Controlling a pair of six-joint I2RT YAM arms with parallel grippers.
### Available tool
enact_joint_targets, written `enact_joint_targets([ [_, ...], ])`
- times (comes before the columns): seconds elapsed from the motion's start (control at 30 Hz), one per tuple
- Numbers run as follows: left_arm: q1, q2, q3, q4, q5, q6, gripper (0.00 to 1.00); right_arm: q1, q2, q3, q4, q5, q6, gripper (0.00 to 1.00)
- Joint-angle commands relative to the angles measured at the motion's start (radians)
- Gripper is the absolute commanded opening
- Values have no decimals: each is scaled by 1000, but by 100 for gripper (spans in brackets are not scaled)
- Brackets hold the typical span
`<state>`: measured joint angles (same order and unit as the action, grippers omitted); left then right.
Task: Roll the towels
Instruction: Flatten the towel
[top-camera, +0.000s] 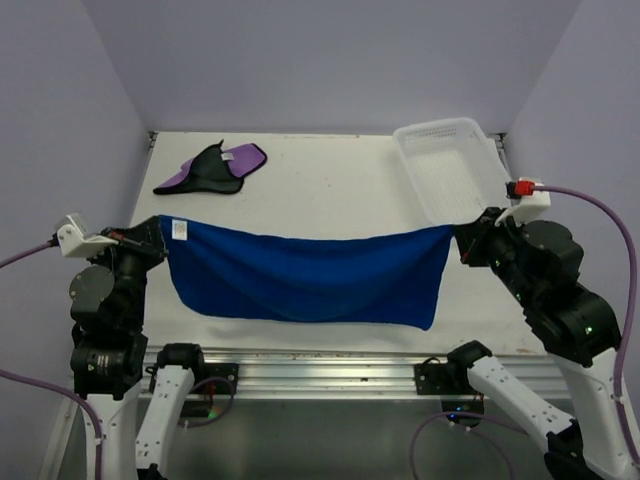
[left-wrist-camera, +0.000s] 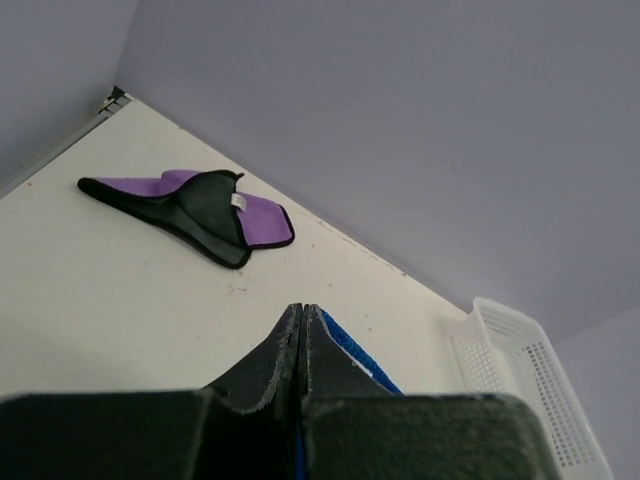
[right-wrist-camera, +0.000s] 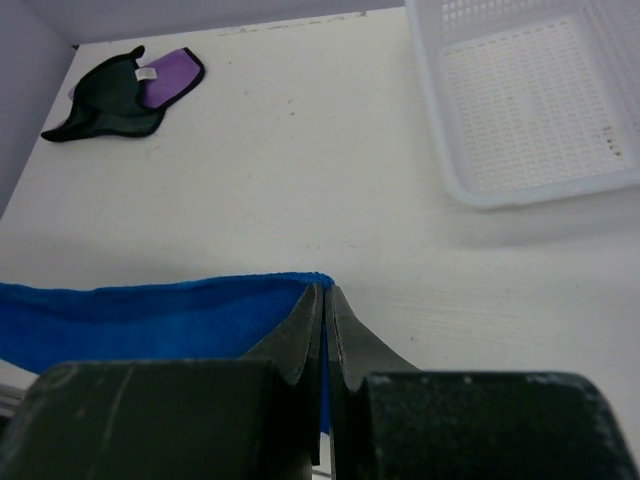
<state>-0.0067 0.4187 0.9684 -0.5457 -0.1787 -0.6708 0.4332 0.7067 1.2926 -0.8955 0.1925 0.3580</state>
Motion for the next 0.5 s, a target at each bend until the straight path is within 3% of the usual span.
enact_joint_targets([
  [0.0, 7, -8, -11, -65, -2, -12, 0, 1, 37, 8, -99, 45, 13, 0],
  [0.23, 7, 81, -241, 91, 25, -32, 0, -1, 201, -192, 105, 113, 3, 0],
  [0.47, 7, 343, -301, 366, 12, -50, 0, -100, 506, -158, 325, 90, -50, 0],
])
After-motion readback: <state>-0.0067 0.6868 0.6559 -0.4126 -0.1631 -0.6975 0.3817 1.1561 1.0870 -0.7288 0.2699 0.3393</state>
